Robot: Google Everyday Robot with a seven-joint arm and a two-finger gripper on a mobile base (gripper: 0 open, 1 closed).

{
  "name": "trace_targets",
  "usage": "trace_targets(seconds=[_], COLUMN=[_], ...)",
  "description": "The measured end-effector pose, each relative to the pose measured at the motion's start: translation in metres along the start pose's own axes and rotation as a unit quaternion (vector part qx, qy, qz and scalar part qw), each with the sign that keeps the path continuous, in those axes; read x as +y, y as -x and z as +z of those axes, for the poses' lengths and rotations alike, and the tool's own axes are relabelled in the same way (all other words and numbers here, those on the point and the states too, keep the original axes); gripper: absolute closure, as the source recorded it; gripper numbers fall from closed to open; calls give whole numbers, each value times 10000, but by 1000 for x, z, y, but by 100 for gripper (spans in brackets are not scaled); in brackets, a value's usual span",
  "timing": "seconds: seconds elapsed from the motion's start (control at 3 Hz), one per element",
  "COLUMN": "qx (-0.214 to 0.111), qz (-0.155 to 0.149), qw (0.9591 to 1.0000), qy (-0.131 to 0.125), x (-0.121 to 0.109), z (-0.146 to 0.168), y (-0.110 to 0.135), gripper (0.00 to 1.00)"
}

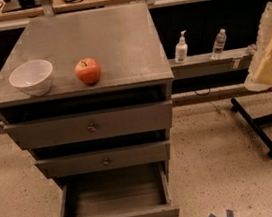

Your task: Place apple into bottom drawer

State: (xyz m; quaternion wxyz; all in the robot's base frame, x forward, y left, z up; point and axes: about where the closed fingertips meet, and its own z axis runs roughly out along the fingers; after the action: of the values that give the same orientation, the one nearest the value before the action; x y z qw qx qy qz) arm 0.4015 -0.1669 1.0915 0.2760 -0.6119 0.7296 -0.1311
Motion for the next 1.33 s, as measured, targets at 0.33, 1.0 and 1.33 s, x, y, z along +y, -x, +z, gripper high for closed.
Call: trace_targets(seconds=[0.33, 1.0, 1.33], qx=[0, -835, -1015], qz=[0, -475, -705], qw=[10000, 9947, 9911], qy=[0, 357, 493], x=[0, -30, -29], z=[0, 55, 71], y=[0, 76, 108], gripper=[0, 0, 0])
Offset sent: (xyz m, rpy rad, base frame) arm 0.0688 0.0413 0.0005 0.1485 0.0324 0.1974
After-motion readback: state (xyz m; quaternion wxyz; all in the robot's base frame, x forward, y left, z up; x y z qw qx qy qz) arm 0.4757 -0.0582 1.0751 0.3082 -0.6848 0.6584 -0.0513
